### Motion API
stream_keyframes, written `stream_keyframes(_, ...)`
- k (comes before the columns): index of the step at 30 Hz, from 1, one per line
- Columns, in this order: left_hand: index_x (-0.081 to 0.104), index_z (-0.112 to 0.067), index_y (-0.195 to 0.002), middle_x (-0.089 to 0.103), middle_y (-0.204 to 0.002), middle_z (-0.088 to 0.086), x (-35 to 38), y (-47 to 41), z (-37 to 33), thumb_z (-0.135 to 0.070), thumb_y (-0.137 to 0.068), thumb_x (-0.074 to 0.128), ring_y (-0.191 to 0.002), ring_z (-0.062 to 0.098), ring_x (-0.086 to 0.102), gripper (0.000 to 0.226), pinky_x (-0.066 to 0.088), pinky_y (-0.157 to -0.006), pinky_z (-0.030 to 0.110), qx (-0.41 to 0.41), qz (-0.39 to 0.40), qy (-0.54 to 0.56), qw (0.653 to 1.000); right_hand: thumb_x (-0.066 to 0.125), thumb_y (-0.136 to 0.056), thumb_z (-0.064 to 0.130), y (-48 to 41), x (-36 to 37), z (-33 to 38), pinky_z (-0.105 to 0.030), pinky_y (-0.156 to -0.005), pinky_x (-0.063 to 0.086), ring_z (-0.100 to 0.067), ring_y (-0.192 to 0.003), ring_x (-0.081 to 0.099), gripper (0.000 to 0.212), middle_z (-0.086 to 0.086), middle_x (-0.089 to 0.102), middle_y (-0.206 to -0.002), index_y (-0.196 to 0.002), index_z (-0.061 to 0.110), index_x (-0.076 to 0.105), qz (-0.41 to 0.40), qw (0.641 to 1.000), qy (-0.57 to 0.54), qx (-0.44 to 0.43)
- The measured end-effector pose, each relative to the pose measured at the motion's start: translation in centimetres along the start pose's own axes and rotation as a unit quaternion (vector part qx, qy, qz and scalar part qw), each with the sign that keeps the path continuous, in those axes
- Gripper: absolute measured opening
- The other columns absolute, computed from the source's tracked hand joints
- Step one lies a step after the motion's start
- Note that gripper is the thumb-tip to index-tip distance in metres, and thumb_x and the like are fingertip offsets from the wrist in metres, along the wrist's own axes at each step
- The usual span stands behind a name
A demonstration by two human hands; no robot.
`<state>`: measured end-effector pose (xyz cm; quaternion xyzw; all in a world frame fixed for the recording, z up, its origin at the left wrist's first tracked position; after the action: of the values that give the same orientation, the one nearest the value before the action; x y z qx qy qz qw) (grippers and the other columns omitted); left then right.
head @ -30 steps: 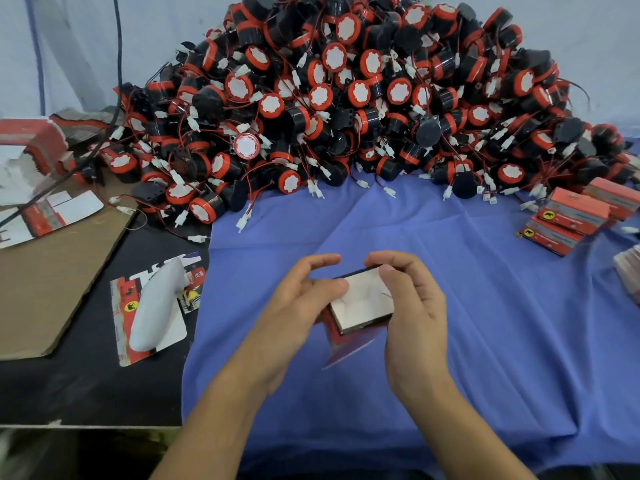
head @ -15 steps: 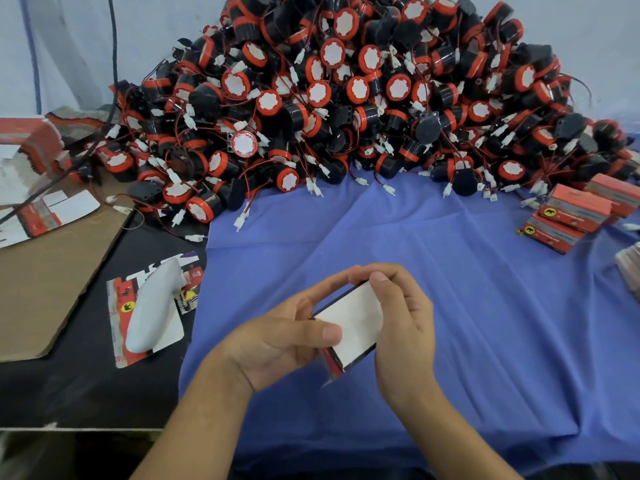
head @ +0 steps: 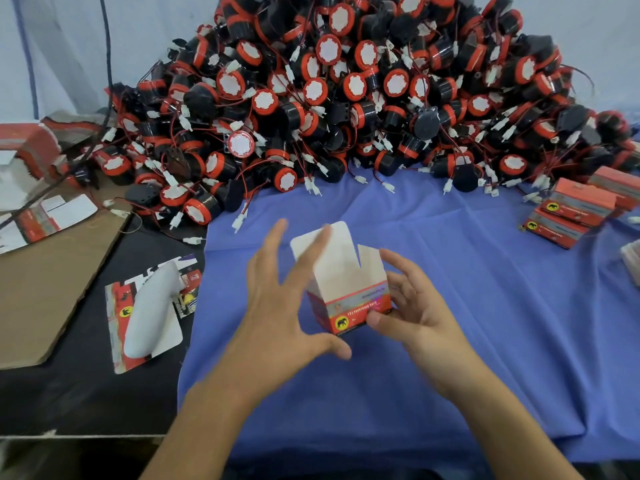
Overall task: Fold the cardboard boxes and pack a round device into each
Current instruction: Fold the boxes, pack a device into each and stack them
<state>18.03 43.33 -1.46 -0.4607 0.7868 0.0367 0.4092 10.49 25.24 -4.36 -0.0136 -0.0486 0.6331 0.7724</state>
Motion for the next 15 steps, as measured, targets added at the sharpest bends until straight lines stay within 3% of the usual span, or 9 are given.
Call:
stream_keyframes(1,0.005,-0.066,-0.153,-0.003,-0.165,-0.03,0.5,0.2,1.0,-0.044,-0.05,0.1,-0.153,-0.005,-0.002,0.142,0.02,-0.114,0.028,-0.047,-0.021,0.089,0.995,0.07,-0.088,-0.003,0.1,-0.1,-0.7,-0.026,-0.1,0.051,-0.016,-0.126,0.061,0.071,0.005,0.065,-0.135,-0.145,0.034,0.05,-0.001,1.0,0.021,-0.005)
stream_keyframes(3,-0.004,-0.064,-0.153,0.028,-0.158,-0.035,2.6,1.0,2.3,-0.018,-0.062,0.098,-0.149,-0.004,0.028,0.145,0.039,-0.114,0.029,-0.095,0.01,0.241,0.966,0.065,-0.089,-0.016,0.3,-0.1,-1.8,-0.023,-0.1,0.05,-0.012,-0.131,0.058,0.073,0.008,0.064,-0.137,-0.145,0.028,0.049,-0.011,0.998,0.054,-0.002)
stream_keyframes(5,-0.008,-0.06,-0.154,0.055,-0.141,-0.028,4.1,1.8,2.7,-0.001,-0.073,0.087,-0.136,0.002,0.052,0.139,0.047,-0.107,0.031,-0.1,0.045,0.253,0.961,0.064,-0.086,-0.022,0.3,-0.1,-2.4,-0.024,-0.102,0.051,-0.007,-0.133,0.055,0.079,0.011,0.062,-0.138,-0.145,0.029,0.048,-0.022,0.995,0.097,0.0)
stream_keyframes(7,0.003,-0.055,-0.158,0.058,-0.14,-0.024,4.2,1.8,2.8,-0.004,-0.075,0.08,-0.134,0.001,0.053,0.124,0.046,-0.11,0.039,-0.1,0.054,0.224,0.968,0.066,-0.084,-0.02,0.3,-0.1,-2.3,-0.024,-0.106,0.049,-0.003,-0.131,0.055,0.084,0.011,0.058,-0.138,-0.143,0.037,0.048,-0.036,0.985,0.169,-0.012)
stream_keyframes(9,0.021,-0.048,-0.157,0.052,-0.147,-0.021,3.8,1.3,2.7,-0.003,-0.071,0.074,-0.14,0.004,0.047,0.111,0.045,-0.113,0.044,-0.102,0.092,0.226,0.964,0.055,-0.08,-0.025,0.2,-0.4,-2.2,-0.02,-0.107,0.046,-0.003,-0.127,0.057,0.088,0.008,0.06,-0.133,-0.14,0.04,0.05,-0.02,0.983,0.184,0.0)
stream_keyframes(12,0.034,-0.037,-0.156,0.048,-0.154,-0.018,1.8,0.7,3.2,0.012,-0.07,0.061,-0.147,0.006,0.039,0.103,0.04,-0.117,0.028,-0.095,0.152,0.28,0.943,0.036,-0.077,-0.028,-0.1,-1.7,-1.5,-0.021,-0.106,0.047,-0.008,-0.118,0.062,0.088,0.004,0.065,-0.115,-0.132,0.036,0.059,-0.005,0.986,0.161,0.049)
stream_keyframes(13,0.04,-0.038,-0.152,0.049,-0.153,-0.021,0.8,0.5,3.6,0.017,-0.07,0.055,-0.147,0.002,0.039,0.099,0.037,-0.118,0.024,-0.121,0.139,0.307,0.934,0.035,-0.08,-0.027,-0.4,-2.6,-1.2,-0.022,-0.103,0.05,-0.01,-0.111,0.064,0.083,0.005,0.066,-0.109,-0.127,0.035,0.065,-0.033,0.987,0.147,0.058)
stream_keyframes(15,0.054,-0.034,-0.142,0.057,-0.146,-0.021,-0.9,-0.4,5.2,0.027,-0.079,0.046,-0.14,0.0,0.047,0.088,0.035,-0.12,0.028,-0.179,0.062,0.354,0.916,0.039,-0.088,-0.022,-1.5,-4.2,-0.6,-0.02,-0.097,0.053,-0.011,-0.099,0.067,0.069,0.005,0.068,-0.098,-0.119,0.03,0.071,-0.098,0.989,0.09,0.069)
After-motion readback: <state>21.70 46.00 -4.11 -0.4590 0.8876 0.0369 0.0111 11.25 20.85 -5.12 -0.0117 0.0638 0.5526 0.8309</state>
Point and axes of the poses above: each hand's wrist, its own y-axis away from the middle knuckle, its own x-axis out of the palm, z = x × y, the point moved 5 cm from there along -y, towards the middle knuckle
